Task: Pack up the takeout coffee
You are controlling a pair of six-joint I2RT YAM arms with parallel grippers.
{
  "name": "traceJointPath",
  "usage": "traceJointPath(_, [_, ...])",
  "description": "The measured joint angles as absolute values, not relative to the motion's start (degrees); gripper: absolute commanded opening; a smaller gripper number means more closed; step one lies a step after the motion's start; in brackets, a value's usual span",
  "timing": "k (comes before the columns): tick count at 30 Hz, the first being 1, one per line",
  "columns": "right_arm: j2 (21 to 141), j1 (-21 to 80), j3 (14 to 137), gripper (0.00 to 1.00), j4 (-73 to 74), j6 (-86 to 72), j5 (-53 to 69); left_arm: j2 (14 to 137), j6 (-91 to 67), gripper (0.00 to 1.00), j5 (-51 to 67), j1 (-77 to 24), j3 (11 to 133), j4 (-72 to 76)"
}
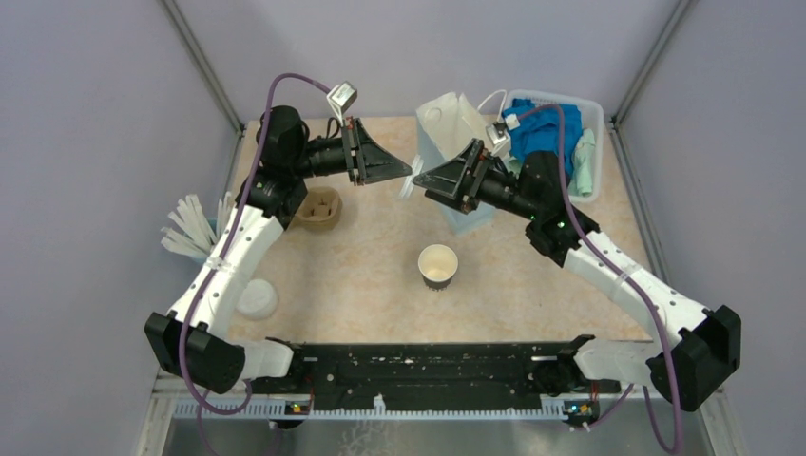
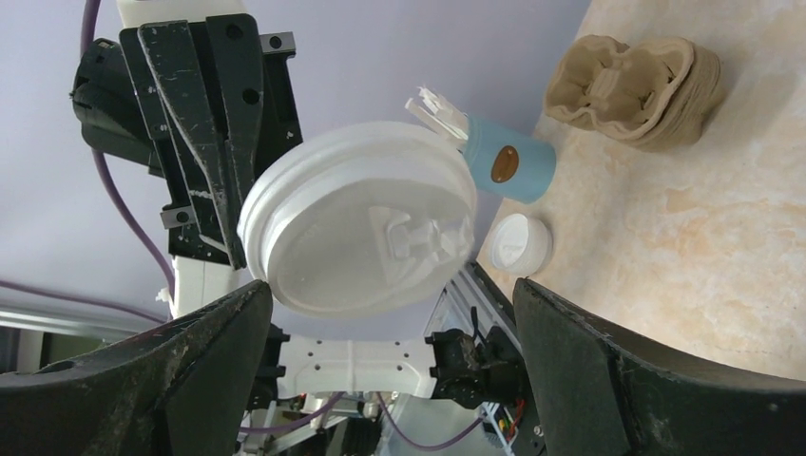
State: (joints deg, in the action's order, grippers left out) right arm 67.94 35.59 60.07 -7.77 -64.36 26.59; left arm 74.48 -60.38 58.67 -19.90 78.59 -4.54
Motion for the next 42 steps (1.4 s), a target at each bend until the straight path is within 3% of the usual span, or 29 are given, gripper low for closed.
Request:
traceJointPath(29, [67.94,36.27,59.11,0.89,-10.57,-65.12,25.41,74.52,-60.23,0.00,59.11,-19.90,78.61,-5.56])
traceJointPath(32, [67.92,36.29,59.13,0.87,-10.00,-64.97,25.32,74.54,-59.94,0.12,59.11,-19.88,78.61,-6.22])
traceJointPath(38, [67.61,36.60,59.13,0.87,-6.50,-63.70,24.40,74.52,-57.98,0.56,59.09,-19.88,78.61,-8.67])
traceJointPath(42, [66.52,36.60,59.22,0.87,0.67,-60.29,23.38,74.26,-53.12,0.72,57.71,-19.68,78.78,-14.68])
